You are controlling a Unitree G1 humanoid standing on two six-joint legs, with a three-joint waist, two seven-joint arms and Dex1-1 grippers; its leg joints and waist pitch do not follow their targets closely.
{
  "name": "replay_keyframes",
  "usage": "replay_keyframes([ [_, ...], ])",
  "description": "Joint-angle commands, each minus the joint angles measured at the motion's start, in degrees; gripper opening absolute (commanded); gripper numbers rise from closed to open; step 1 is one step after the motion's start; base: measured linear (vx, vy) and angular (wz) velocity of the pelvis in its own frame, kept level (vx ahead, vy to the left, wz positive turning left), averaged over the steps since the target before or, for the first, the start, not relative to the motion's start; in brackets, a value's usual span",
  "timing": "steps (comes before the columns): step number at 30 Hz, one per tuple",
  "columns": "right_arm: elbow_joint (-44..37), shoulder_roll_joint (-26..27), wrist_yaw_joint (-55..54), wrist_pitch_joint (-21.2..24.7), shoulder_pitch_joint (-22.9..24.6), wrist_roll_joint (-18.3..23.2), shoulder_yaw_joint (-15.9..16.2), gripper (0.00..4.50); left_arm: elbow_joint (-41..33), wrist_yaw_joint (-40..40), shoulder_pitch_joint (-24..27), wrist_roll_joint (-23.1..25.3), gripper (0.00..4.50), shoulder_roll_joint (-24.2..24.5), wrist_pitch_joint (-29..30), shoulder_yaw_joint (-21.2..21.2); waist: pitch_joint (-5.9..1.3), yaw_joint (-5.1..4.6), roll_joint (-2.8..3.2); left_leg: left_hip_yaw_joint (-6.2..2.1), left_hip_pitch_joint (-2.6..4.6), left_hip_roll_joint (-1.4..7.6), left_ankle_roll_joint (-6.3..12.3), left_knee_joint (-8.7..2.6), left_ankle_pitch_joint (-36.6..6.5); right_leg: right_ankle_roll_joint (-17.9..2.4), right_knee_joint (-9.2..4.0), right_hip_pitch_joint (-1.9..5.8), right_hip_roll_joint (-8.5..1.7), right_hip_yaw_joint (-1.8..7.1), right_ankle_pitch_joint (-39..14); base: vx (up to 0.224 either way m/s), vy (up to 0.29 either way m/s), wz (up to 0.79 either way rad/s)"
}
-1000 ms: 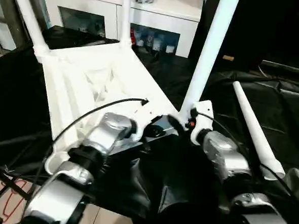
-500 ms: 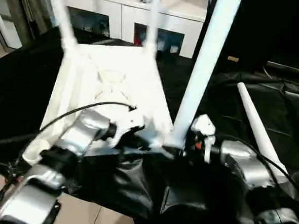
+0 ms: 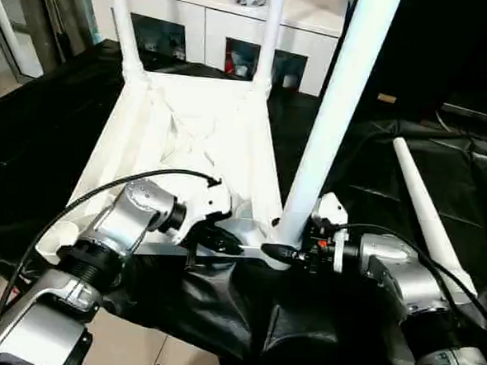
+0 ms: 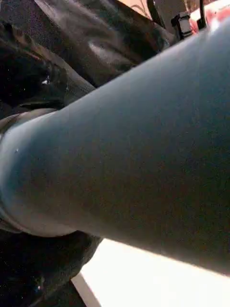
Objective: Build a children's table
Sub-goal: Rotate leg to tighten
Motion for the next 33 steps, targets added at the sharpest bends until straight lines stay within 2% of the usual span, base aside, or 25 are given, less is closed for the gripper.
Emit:
replay_keyframes([
  [1, -0.20, 1.48, -2.31, 1.45, 1.16, -0.22, 0.68, 2.81, -0.55, 0.80, 0.16, -0.90, 0.00, -2.60, 0.41, -1.35, -3.40, -0.27, 0.54, 0.20, 0.36, 1.11, 1.21, -3.58, -14.80, -12.03, -3.97, 2.73, -3.62, 1.99, -14.31, 0.000, 0.000, 0.00],
  [3, 0.13, 1.98, -3.66, 1.88, 1.16, -0.29, 0.43, 2.79, -0.48, 1.47, 0.12, -1.01, 0.00, -3.03, 0.75, -1.06, -3.32, -0.32, 0.52, 0.19, 0.47, 1.07, 1.02, -3.62, -15.77, -11.57, -4.19, 2.61, -3.64, 1.99, -16.21, 0.000, 0.000, 0.00],
  [5, 0.65, 2.53, -5.48, 2.46, 1.05, -0.55, 0.18, 2.78, -0.33, 2.31, 0.04, -1.03, 0.00, -3.53, 1.14, -0.75, -3.14, -0.41, 0.53, 0.04, 0.55, 1.06, 0.44, -3.77, -17.43, -10.38, -4.58, 2.45, -3.76, 2.00, -20.36, 0.000, 0.000, 0.00],
  [7, 5.21, 5.87, -16.57, 2.92, -0.62, -2.63, -1.97, 2.78, 2.20, 9.16, -1.45, -0.32, 0.00, -6.78, 3.01, 1.00, -2.93, -0.72, 0.53, 0.01, 0.66, 0.91, -0.13, -3.78, -19.08, -9.42, -4.96, 2.03, -3.67, 1.97, -23.70, 0.000, 0.000, 0.00],
  [8, 6.50, 6.71, -19.55, 2.94, -1.21, -3.10, -2.71, 2.77, 2.91, 10.88, -1.92, -0.15, 0.00, -7.61, 3.44, 1.44, -2.96, -0.77, 0.74, -0.09, 0.77, 0.88, -0.62, -3.75, -19.54, -9.26, -5.00, 1.97, -3.81, 1.93, -24.85, 0.000, 0.000, 0.00],
  [9, 7.27, 7.20, -21.32, 2.96, -1.55, -3.38, -3.15, 2.77, 3.33, 11.90, -2.20, -0.04, 0.00, -8.10, 3.69, 1.70, -2.92, -0.90, 0.69, -0.15, 0.83, 0.82, -0.84, -3.80, -20.06, -8.89, -5.19, 1.95, -3.79, 1.85, -26.17, 0.000, 0.000, 0.00],
  [10, 9.33, 8.56, -25.91, 3.49, -2.60, -3.65, -4.49, 2.77, 4.50, 14.79, -3.03, 0.24, 0.00, -9.53, 4.33, 2.39, -2.91, -1.48, 0.57, -0.45, 0.68, 0.61, -1.48, -3.83, -21.04, -7.15, -5.48, 2.01, -3.81, 1.53, -29.96, 0.000, 0.000, 0.00],
  [12, 12.23, 10.96, -32.13, 4.17, -4.27, -3.53, -6.39, 2.77, 6.72, 20.30, -4.75, 0.52, 0.00, -12.40, 5.80, 3.76, -2.87, -2.03, 0.63, -0.48, 0.70, 0.35, -1.37, -3.63, -21.54, -6.12, -5.94, 1.76, -3.78, 1.47, -32.01, 0.000, 0.000, 0.00],
  [14, 13.87, 12.61, -35.58, 5.31, -5.39, -3.01, -7.44, 2.77, 7.69, 22.96, -5.60, 0.49, 0.00, -14.08, 6.49, 4.25, -3.07, -2.28, 0.50, -0.55, 0.55, 0.30, -0.80, -3.54, -20.91, -6.04, -5.99, 1.89, -3.73, 1.42, -31.51, 0.000, 0.000, 0.00],
  [15, 14.99, 14.07, -38.16, 5.22, -6.27, -3.32, -7.47, 2.77, 7.65, 24.67, -5.89, 0.39, 0.00, -15.76, 7.23, 4.39, -3.09, -2.24, 0.86, -0.53, 0.53, 0.35, -0.44, -3.58, -20.72, -6.16, -6.01, 1.85, -3.64, 1.48, -30.24, 0.000, 0.000, 0.00],
  [16, 16.09, 15.30, -40.44, 4.55, -7.14, -4.27, -7.01, 2.77, 7.38, 26.15, -6.04, 0.38, 0.00, -17.35, 7.84, 4.46, -3.03, -2.51, 0.68, -0.44, 0.43, 0.37, -0.41, -3.59, -20.75, -6.72, -5.88, 1.72, -3.51, 1.50, -28.90, 0.000, 0.000, 0.00],
  [18, 16.84, 15.73, -41.05, 3.91, -7.59, -4.83, -6.81, 2.77, 7.11, 26.39, -5.96, 0.54, 0.00, -17.92, 7.62, 4.38, -3.15, -2.52, 0.74, -0.39, 0.54, 0.37, -0.19, -3.52, -20.83, -7.23, -5.85, 1.71, -3.53, 1.50, -27.76, 0.000, 0.000, 0.00],
  [19, 17.28, 15.87, -41.22, 3.32, -7.84, -5.09, -6.86, 3.33, 6.84, 26.20, -5.83, 0.58, 0.00, -18.08, 7.51, 4.33, -3.17, -2.58, 0.75, -0.36, 0.50, 0.37, 0.05, -3.54, -20.90, -7.45, -5.78, 1.78, -3.43, 1.49, -26.98, 0.000, 0.000, 0.00],
  [21, 18.16, 16.21, -41.02, 2.74, -8.35, -4.53, -7.77, 3.47, 6.26, 25.57, -5.43, 0.56, 0.00, -18.16, 7.38, 4.18, -3.27, -2.65, 0.83, -0.39, 0.33, 0.48, 0.17, -3.65, -20.54, -8.05, -5.53, 1.93, -3.44, 1.57, -24.83, 0.000, 0.000, 0.00],
  [22, 18.01, 16.01, -39.85, 2.69, -8.53, -4.00, -8.16, 3.47, 5.80, 24.53, -4.91, 0.57, 0.00, -17.58, 6.90, 3.91, -3.22, -2.76, 0.83, -0.33, 0.30, 0.48, 0.27, -3.64, -20.75, -8.52, -5.45, 1.94, -3.36, 1.60, -23.94, 0.000, 0.000, 0.00],
  [23, 17.97, 15.78, -39.23, 2.56, -8.64, -4.01, -8.11, 3.53, 5.73, 24.12, -4.74, 0.58, 0.00, -17.28, 6.64, 3.79, -3.29, -2.78, 0.36, -0.27, 0.29, 0.51, 0.50, -3.63, -20.60, -8.66, -5.43, 2.03, -3.37, 1.60, -23.63, 0.000, 0.000, 0.00],
  [24, 17.55, 15.10, -37.86, 1.78, -8.56, -4.59, -7.32, 3.64, 5.63, 23.52, -4.49, 0.55, 0.00, -16.70, 6.37, 3.70, -3.28, -2.65, 0.62, -0.24, 0.28, 0.57, 0.68, -3.64, -20.02, -9.10, -5.26, 2.02, -3.44, 1.71, -22.55, 0.000, 0.000, 0.00],
  [26, 15.69, 13.17, -32.73, 0.05, -7.79, -5.29, -5.20, 3.75, 4.96, 21.54, -3.82, 0.32, 0.00, -15.16, 5.49, 3.45, -3.38, -2.55, 0.51, -0.24, 0.11, 0.69, 0.97, -3.65, -18.97, -9.76, -5.04, 2.32, -3.55, 1.73, -20.51, 0.000, 0.000, 0.00],
  [28, 14.43, 12.10, -29.15, -0.74, -7.21, -4.88, -4.38, 3.75, 4.20, 20.19, -3.31, 0.14, 0.00, -14.27, 5.28, 3.20, -3.38, -2.56, 0.59, -0.12, 0.01, 0.77, 1.44, -3.63, -18.22, -10.53, -4.79, 2.45, -3.56, 1.84, -18.39, 0.000, 0.000, 0.00],
  [29, 13.51, 11.32, -26.75, -1.84, -6.70, -4.80, -3.74, 3.75, 3.66, 19.20, -2.91, 0.02, 0.00, -13.64, 4.95, 3.02, -3.37, -2.54, 0.41, -0.06, -0.01, 0.77, 1.63, -3.59, -18.00, -10.71, -4.79, 2.51, -3.56, 1.85, -17.97, 0.000, 0.000, 0.00],
  [33, 9.88, 7.86, -17.24, -2.94, -4.96, -3.50, -2.31, 3.75, 1.58, 15.15, -1.34, -0.70, 0.00, -11.11, 4.30, 2.67, -3.49, -1.99, 0.44, 0.14, 0.03, 0.93, 2.98, -3.45, -15.42, -11.87, -4.38, 2.76, -3.55, 1.97, -14.53, 0.000, 0.000, 0.00],
])
